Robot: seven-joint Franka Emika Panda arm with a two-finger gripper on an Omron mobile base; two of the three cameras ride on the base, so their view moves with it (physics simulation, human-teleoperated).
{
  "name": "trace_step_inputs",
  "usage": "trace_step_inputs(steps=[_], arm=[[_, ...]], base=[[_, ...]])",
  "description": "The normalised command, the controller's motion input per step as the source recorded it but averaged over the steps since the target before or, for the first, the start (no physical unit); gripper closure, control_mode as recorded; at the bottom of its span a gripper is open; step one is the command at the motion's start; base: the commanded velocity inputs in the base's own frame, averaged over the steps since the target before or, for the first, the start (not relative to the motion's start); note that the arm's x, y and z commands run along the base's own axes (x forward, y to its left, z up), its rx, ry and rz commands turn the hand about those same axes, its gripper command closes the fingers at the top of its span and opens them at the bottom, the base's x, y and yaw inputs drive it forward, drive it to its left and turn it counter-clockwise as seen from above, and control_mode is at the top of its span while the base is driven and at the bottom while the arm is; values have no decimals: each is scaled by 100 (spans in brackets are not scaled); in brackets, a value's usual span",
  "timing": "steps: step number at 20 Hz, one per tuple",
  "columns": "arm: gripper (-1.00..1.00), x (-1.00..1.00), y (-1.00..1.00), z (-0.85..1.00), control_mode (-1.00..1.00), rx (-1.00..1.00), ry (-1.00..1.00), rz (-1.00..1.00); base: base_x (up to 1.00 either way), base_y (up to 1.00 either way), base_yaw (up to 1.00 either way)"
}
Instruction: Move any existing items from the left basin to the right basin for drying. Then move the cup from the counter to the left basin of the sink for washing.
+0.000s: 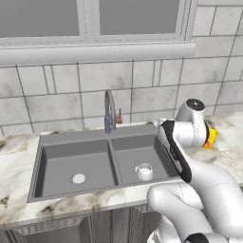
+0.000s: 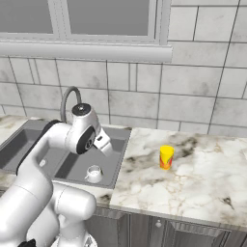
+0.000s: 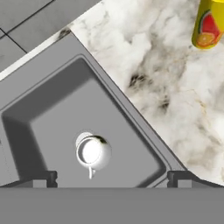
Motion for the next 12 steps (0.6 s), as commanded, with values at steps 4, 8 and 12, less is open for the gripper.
trace_step_inputs(steps=[4,8,12], arm=[[-100,-6,-20,29,-100,-3,0,-6],[-100,-16,-29,20,-100,-3,0,-7],[-100,-18,-33,19,-100,-3,0,-7]], base=[[0,0,0],[0,0,0],[0,0,0]])
